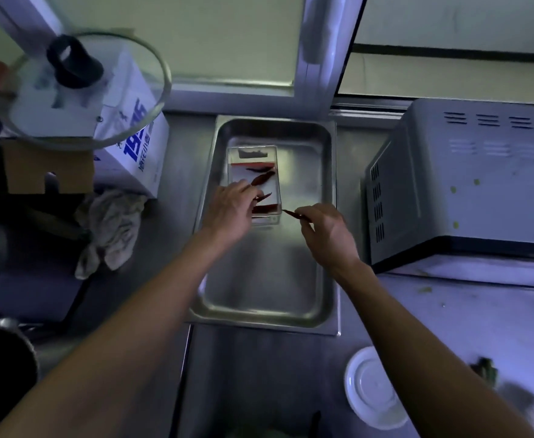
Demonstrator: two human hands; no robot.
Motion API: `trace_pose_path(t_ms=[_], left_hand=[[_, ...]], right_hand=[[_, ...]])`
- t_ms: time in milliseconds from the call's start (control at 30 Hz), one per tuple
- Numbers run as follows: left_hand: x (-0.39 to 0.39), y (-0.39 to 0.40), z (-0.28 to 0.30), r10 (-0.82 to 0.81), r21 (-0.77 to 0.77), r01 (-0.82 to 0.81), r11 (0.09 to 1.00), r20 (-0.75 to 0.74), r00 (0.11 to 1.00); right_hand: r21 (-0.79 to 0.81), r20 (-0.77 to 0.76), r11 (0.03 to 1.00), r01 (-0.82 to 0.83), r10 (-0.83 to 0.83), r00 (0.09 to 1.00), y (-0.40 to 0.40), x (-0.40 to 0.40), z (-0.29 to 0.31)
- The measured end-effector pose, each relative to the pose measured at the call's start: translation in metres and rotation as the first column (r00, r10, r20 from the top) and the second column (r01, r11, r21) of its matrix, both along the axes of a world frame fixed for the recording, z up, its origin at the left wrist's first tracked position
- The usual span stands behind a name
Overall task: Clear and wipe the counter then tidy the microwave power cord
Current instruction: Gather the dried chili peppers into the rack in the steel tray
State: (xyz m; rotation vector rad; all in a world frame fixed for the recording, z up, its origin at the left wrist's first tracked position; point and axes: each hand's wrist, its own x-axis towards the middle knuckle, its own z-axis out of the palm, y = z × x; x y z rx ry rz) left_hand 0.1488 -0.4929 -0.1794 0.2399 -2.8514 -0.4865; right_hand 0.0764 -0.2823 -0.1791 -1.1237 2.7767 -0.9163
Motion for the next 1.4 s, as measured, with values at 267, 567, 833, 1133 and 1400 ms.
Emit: trace_pose_path(t_ms=[267, 567, 833, 1133, 1400], left_hand=[[-0.048, -0.03, -0.026, -0.033, 0.027, 0.032, 0.999, 0.011, 0.999], [-0.057, -0.046, -0.063, -0.05, -0.055, 0.05, 0.997, -0.003, 0.999], [-0.023, -0.065, -0.062, 0.085, 0.011, -0.085, 0.996, -0.014, 0.996], [0.014, -0.075, -0.06, 0.16, 0.042, -0.163, 0.986, 0.071, 0.985], [0.035, -0.07, -0.055, 0.154, 0.108, -0.164, 0.981, 0.088, 0.984]], right_hand=[[0.049, 0.079, 0.997, 0.054, -0.058, 0.995, -0.022, -0.024, -0.018], [0.109, 0.109, 0.994, 0.018, -0.03, 0.994, -0.047, -0.043, -0.031], [0.147, -0.059, 0.988, -0.043, 0.053, 0.997, -0.101, -0.056, -0.042], [0.281, -0.057, 0.947, -0.158, 0.181, 0.982, -0.146, -0.048, -0.05], [0.258, -0.143, 0.956, -0.142, 0.183, 0.973, -0.153, -0.041, -0.055]])
